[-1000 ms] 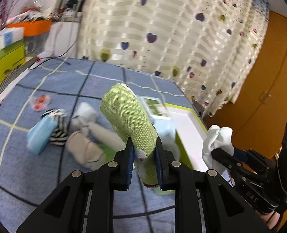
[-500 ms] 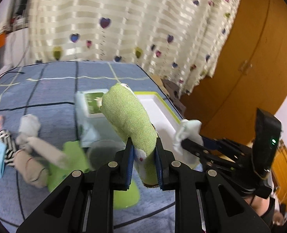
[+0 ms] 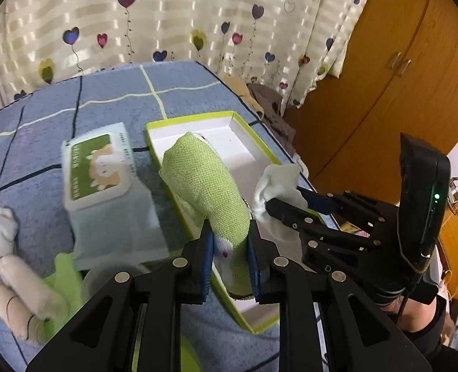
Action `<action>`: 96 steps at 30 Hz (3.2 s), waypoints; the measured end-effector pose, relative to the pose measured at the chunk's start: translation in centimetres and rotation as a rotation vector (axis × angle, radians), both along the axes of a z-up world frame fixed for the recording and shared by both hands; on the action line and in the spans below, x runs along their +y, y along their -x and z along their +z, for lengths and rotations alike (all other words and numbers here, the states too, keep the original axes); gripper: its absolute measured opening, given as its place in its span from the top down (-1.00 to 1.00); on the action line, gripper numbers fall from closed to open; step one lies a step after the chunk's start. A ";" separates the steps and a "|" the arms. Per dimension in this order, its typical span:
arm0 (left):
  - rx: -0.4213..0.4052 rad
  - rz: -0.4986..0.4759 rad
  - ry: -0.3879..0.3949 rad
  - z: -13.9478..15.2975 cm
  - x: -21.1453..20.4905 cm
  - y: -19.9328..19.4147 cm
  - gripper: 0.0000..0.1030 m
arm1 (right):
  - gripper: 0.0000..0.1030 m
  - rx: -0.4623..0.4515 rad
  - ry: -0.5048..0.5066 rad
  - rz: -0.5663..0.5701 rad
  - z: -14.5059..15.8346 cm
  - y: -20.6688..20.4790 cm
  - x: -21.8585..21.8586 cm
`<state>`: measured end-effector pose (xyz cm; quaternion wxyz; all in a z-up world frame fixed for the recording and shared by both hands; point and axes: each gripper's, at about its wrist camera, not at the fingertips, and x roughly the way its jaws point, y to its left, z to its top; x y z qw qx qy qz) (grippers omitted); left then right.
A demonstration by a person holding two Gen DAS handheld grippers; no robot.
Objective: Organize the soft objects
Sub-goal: 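Carry both items into the white box and open both tools, then withdraw both tools from the box back toward the pile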
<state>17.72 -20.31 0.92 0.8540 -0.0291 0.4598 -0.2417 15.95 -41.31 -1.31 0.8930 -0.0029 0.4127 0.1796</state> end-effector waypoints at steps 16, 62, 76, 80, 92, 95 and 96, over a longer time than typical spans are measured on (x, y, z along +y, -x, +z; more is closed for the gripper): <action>0.060 -0.002 -0.030 -1.9 -1.3 -3.5 0.48 | -0.07 0.018 0.018 0.004 -1.0 -0.6 -0.6; -0.142 0.207 0.103 3.2 12.2 11.4 0.45 | -0.16 -0.099 0.055 0.126 4.3 13.7 6.6; -0.148 0.278 0.081 2.5 15.5 13.4 0.45 | -0.16 -0.131 0.021 0.173 6.1 15.0 9.8; -0.147 0.284 0.074 2.2 15.9 13.6 0.45 | -0.16 -0.129 0.022 0.194 6.1 15.3 10.6; -0.129 0.341 0.095 1.3 19.0 13.7 0.45 | -0.16 -0.138 0.018 0.268 6.6 15.4 13.5; -0.119 0.360 0.103 0.9 20.1 13.6 0.45 | -0.16 -0.132 0.002 0.290 6.7 15.1 14.3; -0.116 0.368 0.104 0.8 20.5 13.6 0.45 | -0.16 -0.131 0.004 0.297 6.7 15.0 14.7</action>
